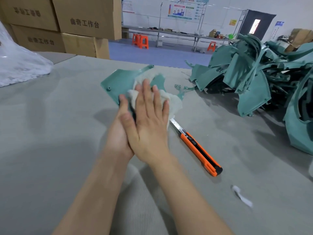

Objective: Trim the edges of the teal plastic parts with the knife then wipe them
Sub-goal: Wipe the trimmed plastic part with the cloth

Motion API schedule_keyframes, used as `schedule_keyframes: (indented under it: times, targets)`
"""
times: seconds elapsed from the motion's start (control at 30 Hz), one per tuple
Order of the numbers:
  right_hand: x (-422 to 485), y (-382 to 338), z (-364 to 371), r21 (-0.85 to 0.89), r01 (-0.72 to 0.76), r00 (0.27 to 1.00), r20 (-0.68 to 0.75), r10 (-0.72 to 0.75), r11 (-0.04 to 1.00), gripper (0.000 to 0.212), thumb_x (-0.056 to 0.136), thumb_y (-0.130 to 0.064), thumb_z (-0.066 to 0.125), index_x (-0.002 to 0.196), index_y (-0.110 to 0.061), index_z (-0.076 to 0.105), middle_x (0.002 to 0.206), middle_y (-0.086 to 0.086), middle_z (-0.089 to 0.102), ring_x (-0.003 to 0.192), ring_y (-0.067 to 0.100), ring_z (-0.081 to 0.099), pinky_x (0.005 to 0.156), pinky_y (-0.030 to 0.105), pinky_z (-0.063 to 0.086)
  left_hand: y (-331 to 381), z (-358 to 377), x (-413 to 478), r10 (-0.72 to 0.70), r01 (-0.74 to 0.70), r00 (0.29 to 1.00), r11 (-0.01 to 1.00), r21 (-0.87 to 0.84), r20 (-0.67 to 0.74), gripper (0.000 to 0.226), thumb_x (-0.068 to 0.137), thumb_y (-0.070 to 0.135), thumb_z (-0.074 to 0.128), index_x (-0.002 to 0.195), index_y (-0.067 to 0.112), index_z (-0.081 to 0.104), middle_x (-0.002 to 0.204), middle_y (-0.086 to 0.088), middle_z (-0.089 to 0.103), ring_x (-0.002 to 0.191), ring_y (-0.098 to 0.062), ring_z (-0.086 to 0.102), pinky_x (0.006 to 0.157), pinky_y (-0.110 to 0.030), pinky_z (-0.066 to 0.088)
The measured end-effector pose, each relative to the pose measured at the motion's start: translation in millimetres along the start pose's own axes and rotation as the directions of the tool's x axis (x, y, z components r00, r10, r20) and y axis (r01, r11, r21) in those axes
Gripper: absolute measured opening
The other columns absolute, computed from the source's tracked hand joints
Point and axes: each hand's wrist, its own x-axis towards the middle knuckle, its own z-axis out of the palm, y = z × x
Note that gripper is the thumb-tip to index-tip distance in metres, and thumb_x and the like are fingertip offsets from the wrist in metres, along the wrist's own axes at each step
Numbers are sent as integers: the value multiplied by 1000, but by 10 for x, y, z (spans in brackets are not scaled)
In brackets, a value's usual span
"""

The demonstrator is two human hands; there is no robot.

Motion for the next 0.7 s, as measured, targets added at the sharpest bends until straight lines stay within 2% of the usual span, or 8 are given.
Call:
schedule_keyframes:
  times: [0.13,0.3,0.37,0.4,0.47,0.53,0.57,0.7]
  targets:
    - [404,248,-146,193,-316,948,25,318,929,69,100,-52,15,155,-11,4,163,-3,-2,149,14,-7,119,45,-9,136,-84,-8,-8,13,998,997,77,-65,52,102,45,21,135,17,50,128,-2,63,117,-15,60,92,-31,53]
    - [434,386,-261,171,-341,939,28,341,924,80,96,-60,32,154,-10,10,163,0,-1,149,18,-6,120,39,-5,117,-21,-6,-5,17,995,993,117,-99,49,102,40,27,139,14,46,133,-5,59,120,-18,58,96,-35,51]
    - [305,291,-211,321,-412,909,79,409,853,86,89,-68,39,152,-12,20,162,3,13,149,19,5,122,41,3,64,-2,-28,37,-2,992,960,280,-117,42,103,35,32,132,14,52,125,-1,65,115,-14,61,94,-31,51]
    - [233,222,-190,460,-455,886,147,440,763,84,84,-73,42,146,-16,35,155,2,31,145,19,21,120,41,14,23,2,-43,89,-18,987,890,456,-133,33,103,30,36,122,15,59,112,5,71,105,-8,66,87,-24,52]
    - [117,82,-227,739,-528,830,345,438,419,72,71,-82,49,116,-26,58,117,-9,63,118,8,54,108,34,36,-44,2,-72,254,-44,961,524,851,-107,21,101,16,44,104,18,65,89,8,74,86,-6,69,71,-16,49]
    - [112,97,-328,847,-530,798,478,368,48,63,67,-79,59,94,-22,66,87,-7,67,97,10,64,98,30,46,-82,-48,-72,322,-64,947,122,991,21,26,97,11,48,116,16,64,104,-3,72,99,-20,65,79,-23,46]
    - [118,165,-395,857,-514,793,496,354,-50,58,67,-70,62,92,-18,67,85,-2,67,95,14,65,96,30,49,-79,-74,-67,292,-116,951,42,992,99,33,96,11,49,126,16,60,119,-5,67,110,-20,61,90,-23,43]
    - [113,419,-617,860,-511,736,444,511,-11,13,89,-4,55,80,-3,65,71,8,70,65,16,68,65,27,57,-122,-186,-52,-24,-169,986,-202,965,167,76,82,59,51,148,33,24,158,6,18,146,-12,11,119,-40,5]
